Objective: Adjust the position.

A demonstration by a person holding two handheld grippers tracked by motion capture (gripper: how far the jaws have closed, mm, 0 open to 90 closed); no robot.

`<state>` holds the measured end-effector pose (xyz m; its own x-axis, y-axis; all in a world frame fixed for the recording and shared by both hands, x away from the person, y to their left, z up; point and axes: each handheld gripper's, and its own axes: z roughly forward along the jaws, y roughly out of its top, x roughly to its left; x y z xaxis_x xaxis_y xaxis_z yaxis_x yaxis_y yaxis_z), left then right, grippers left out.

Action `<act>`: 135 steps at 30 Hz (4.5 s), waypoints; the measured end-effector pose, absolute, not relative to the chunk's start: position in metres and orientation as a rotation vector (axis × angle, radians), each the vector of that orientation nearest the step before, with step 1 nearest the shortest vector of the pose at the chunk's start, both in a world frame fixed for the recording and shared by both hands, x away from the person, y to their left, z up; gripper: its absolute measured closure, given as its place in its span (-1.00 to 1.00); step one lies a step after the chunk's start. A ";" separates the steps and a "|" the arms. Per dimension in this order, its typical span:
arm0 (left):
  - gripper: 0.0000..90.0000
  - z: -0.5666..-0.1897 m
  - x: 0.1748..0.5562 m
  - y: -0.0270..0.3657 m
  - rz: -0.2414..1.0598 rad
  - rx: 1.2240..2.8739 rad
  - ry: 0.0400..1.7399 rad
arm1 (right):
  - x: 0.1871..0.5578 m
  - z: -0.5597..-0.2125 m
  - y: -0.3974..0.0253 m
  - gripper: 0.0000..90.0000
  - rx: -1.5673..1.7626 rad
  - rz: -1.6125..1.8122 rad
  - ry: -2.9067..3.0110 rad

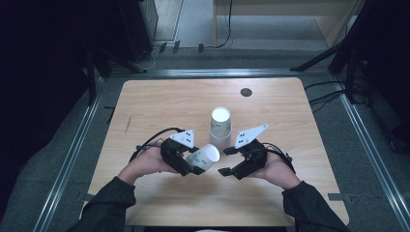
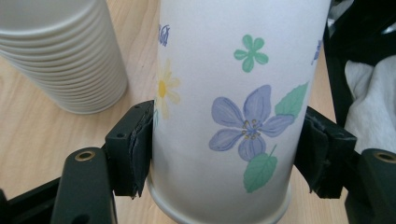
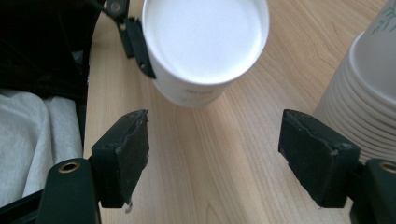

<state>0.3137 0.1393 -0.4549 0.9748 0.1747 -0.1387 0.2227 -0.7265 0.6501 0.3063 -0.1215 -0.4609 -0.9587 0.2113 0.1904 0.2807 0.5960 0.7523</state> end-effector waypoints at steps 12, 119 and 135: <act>-0.36 -0.449 0.324 0.134 -0.073 2.531 0.253 | 0.305 -0.466 -0.121 -0.42 -0.440 -1.332 -2.740; -0.46 -0.478 0.307 0.135 -0.179 2.254 0.290 | 0.310 -0.464 -0.103 -0.41 -0.272 -1.383 -2.620; -0.46 -0.457 0.314 0.151 -0.123 2.377 0.320 | 0.312 -0.470 -0.104 -0.46 -0.313 -1.323 -2.708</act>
<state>0.3137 0.1506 -0.4569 0.9646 0.1946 -0.1779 0.2636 -0.7078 0.6553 0.3120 -0.1045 -0.4696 -0.9724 0.1355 0.1898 0.2330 0.5986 0.7664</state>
